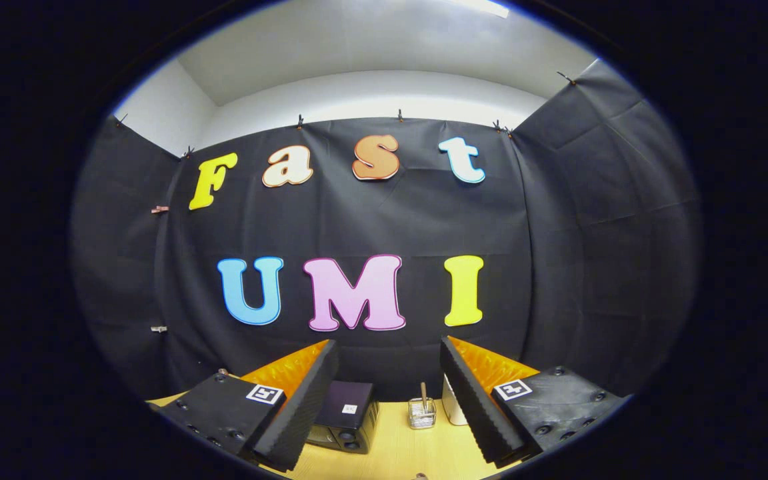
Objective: Open the toaster oven, put the food inside, and close the toaster oven door.
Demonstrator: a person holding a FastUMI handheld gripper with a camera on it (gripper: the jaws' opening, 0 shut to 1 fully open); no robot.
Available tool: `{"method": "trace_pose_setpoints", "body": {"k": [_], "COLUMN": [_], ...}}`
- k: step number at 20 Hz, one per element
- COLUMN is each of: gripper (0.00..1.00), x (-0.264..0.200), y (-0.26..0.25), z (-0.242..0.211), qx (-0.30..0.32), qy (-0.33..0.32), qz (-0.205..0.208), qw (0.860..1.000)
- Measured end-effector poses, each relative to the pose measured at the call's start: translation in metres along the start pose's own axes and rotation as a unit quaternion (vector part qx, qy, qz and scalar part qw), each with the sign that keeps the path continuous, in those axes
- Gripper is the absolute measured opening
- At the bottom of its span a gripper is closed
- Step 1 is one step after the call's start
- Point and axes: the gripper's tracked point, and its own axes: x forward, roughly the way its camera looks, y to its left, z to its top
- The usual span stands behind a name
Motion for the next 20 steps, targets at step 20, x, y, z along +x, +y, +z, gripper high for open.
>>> {"method": "trace_pose_setpoints", "body": {"k": [20], "gripper": [0.97], "x": [0.034], "y": [0.032], "z": [0.033], "qx": [-0.006], "qy": [-0.006], "qz": [0.005], "qw": [1.0]}}
